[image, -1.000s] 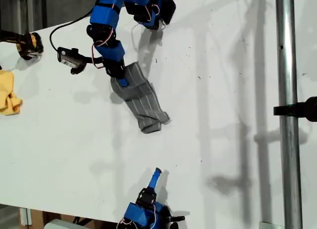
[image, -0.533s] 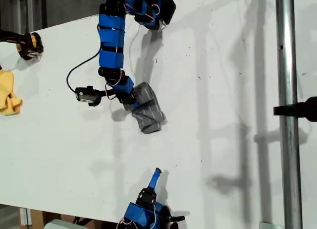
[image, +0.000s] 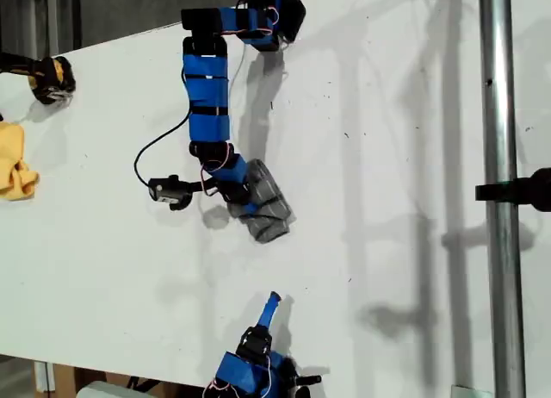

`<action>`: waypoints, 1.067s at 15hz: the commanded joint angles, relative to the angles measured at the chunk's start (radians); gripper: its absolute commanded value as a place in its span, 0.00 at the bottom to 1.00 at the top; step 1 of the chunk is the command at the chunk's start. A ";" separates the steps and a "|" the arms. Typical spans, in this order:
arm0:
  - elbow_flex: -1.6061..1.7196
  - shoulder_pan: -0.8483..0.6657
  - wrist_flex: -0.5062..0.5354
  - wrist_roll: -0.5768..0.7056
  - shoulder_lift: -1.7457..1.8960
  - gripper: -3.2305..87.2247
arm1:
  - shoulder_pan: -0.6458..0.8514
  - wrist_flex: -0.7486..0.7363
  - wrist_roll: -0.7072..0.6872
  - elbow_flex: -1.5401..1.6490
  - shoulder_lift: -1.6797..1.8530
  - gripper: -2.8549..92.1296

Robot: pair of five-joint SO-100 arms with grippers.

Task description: Grasp corners of a towel and fold twice.

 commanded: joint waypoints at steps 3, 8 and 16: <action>-0.003 0.012 -0.017 -0.014 0.008 0.24 | -0.028 -0.054 -0.064 -0.110 0.091 0.46; 0.009 0.014 -0.037 -0.011 0.008 0.24 | 0.028 -0.044 -0.109 -0.087 0.442 0.38; 0.114 -0.009 -0.144 0.014 0.008 0.21 | 0.144 0.258 0.060 0.899 1.453 0.03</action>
